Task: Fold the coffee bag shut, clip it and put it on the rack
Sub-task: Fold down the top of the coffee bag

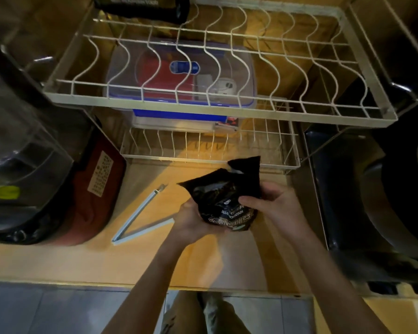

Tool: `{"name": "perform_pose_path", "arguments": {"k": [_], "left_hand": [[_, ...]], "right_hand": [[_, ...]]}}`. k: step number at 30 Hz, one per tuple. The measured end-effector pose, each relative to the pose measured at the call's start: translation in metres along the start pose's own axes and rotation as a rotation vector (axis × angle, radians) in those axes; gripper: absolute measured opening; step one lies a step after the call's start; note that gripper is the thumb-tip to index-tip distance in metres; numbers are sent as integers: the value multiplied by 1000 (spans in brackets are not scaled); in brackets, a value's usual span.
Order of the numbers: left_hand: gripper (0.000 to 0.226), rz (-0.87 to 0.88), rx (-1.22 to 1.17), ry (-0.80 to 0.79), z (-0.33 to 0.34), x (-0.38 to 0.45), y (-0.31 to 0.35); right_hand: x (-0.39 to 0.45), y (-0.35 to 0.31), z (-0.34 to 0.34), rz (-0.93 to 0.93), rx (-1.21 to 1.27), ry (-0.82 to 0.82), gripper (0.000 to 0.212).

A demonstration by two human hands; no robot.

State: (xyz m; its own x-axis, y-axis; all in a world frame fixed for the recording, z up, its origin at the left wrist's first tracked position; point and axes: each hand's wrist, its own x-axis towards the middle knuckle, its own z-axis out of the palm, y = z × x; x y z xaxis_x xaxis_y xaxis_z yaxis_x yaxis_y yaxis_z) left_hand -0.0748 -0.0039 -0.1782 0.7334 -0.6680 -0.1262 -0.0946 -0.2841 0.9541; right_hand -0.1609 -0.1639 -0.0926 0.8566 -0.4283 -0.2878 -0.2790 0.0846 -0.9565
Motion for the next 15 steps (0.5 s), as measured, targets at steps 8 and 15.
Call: {"name": "perform_pose_path", "arguments": {"k": [8, 15], "left_hand": [[89, 20, 320, 252, 13, 1, 29], [67, 135, 511, 209, 20, 1, 36]], "right_hand": [[-33, -75, 19, -859, -910, 535, 26], [-13, -99, 70, -865, -1335, -205, 13]]}}
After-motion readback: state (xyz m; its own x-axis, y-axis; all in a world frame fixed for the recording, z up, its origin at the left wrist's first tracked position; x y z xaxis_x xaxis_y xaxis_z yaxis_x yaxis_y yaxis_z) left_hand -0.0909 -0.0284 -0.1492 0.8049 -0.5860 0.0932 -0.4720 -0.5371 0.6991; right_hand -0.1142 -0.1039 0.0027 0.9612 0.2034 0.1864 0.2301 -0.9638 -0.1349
